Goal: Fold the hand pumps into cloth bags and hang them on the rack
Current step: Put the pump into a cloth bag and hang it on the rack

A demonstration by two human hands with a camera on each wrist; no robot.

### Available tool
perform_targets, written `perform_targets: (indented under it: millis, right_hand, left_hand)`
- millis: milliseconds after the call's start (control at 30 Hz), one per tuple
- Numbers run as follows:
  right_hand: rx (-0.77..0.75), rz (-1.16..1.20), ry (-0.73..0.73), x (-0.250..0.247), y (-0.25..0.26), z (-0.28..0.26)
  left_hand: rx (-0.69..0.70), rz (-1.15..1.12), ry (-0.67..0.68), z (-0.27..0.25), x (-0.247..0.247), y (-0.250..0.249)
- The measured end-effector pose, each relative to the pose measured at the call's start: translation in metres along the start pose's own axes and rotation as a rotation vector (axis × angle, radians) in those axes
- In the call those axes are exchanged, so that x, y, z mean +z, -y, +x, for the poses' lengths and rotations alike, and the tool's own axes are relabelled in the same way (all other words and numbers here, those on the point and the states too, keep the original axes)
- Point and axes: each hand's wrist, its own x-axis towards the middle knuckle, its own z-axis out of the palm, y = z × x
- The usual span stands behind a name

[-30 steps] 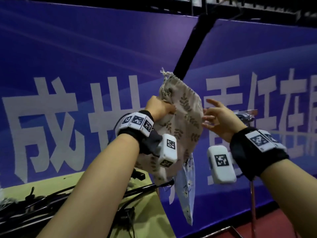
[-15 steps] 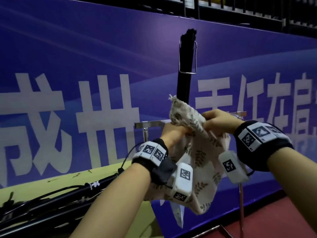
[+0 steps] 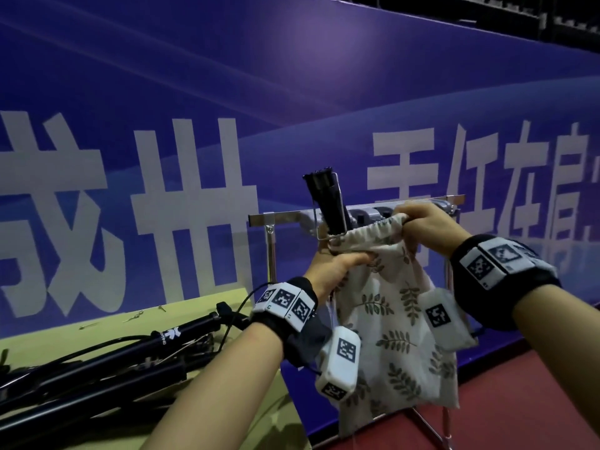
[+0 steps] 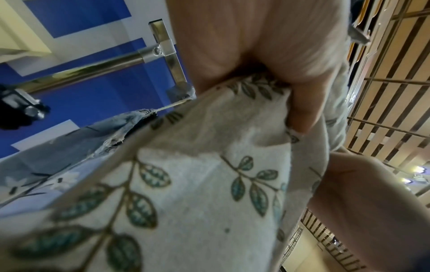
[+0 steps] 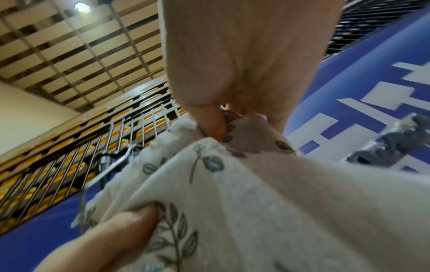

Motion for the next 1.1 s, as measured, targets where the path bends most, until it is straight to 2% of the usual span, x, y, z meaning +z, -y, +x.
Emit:
perform_targets:
  millis: [167,300,400,567,800,967,1100]
  right_hand:
    - [0.103,0.141,0.052,0.003,-0.012,-0.007]
    - [0.155,0.098,0.067,0.011,-0.023,-0.014]
    - [0.192,0.088,0.076,0.022,-0.032,-0.023]
    - [0.282,0.167,0.134,0.051,-0.045,-0.033]
    - [0.322,0.047,0.204,0.087,-0.052,-0.035]
    - [0.302,0.063,0.114,0.095,-0.061,-0.035]
    - [0.268,0.080,-0.053,0.104,-0.067,-0.034]
  left_hand:
    - [0.025,0.039,0.068,-0.001,-0.002,0.003]
    - [0.025,0.036,0.025,-0.001,-0.001,0.018]
    - [-0.021,0.015,-0.007,0.000,0.005,0.040]
    - [-0.065,-0.036,0.065,-0.010,0.014,0.079]
    - [-0.175,0.020,0.128,-0.023,0.029,0.124]
    - [-0.199,0.050,0.184,-0.022,0.026,0.129]
    - [-0.174,0.031,0.191,-0.025,0.023,0.131]
